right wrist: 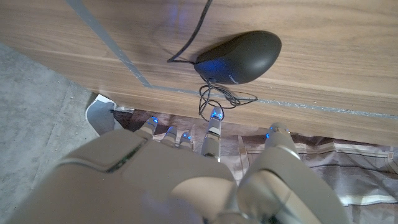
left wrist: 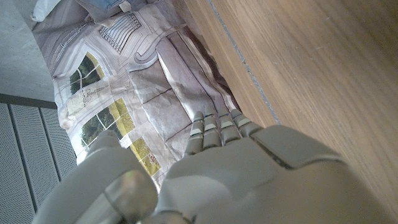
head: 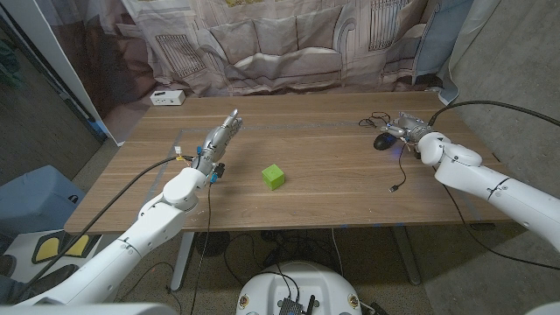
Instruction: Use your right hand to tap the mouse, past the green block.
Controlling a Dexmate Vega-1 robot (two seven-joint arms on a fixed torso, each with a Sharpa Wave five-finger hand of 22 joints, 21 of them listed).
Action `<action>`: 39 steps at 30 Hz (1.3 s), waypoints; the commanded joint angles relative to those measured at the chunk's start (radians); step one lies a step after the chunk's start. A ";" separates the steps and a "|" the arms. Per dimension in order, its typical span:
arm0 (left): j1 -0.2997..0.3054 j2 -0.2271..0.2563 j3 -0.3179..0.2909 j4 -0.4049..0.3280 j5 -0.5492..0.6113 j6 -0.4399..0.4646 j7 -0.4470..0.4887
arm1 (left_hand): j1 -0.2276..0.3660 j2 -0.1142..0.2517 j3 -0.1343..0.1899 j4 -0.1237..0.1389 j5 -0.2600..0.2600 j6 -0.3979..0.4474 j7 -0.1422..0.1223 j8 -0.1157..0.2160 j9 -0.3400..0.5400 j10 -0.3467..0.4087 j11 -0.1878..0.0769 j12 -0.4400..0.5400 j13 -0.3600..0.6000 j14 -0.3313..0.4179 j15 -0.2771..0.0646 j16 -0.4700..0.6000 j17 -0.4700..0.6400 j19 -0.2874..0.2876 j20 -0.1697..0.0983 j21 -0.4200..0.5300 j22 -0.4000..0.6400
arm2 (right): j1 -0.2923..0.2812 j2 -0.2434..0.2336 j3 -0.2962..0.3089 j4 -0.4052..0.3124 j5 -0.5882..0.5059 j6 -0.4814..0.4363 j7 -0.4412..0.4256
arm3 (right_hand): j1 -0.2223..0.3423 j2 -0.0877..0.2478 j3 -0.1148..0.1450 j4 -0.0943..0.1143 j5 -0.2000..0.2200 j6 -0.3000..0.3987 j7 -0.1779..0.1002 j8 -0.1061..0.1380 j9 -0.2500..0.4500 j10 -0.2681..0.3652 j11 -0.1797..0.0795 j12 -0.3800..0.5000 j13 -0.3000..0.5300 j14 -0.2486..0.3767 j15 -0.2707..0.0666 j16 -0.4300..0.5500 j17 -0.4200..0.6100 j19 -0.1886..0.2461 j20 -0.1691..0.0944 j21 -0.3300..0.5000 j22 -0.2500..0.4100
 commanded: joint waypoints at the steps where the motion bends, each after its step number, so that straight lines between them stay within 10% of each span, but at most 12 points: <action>1: 0.004 0.003 -0.001 -0.004 0.000 0.005 0.003 | 0.004 0.013 0.005 -0.007 -0.003 -0.005 0.001 -0.004 0.005 -0.001 -0.002 -0.002 0.001 -0.002 0.003 -0.002 0.004 -0.008 0.006 -0.005 0.005 | 0.018 0.013 -0.018 0.036 0.000 -0.001 0.012 | 0.014 -0.004 0.008 -0.001 -0.004 0.015 -0.002 0.007 0.005 -0.078 0.001 0.008 0.004 -0.227 0.004 0.008 0.002 -0.187 -0.001 0.009 0.002; 39: -0.003 0.000 0.001 -0.005 0.000 0.017 0.011 | 0.005 0.018 0.006 -0.013 -0.005 -0.005 0.000 -0.004 0.005 -0.004 -0.004 -0.005 0.002 -0.009 0.000 -0.003 0.004 -0.023 0.013 -0.014 0.005 | 0.070 0.055 -0.059 0.142 -0.012 0.039 0.008 | 0.014 -0.012 0.010 -0.004 -0.008 0.041 -0.011 0.010 0.005 -0.041 -0.015 0.019 0.003 -0.181 0.004 0.027 0.002 -0.149 -0.009 0.021 0.002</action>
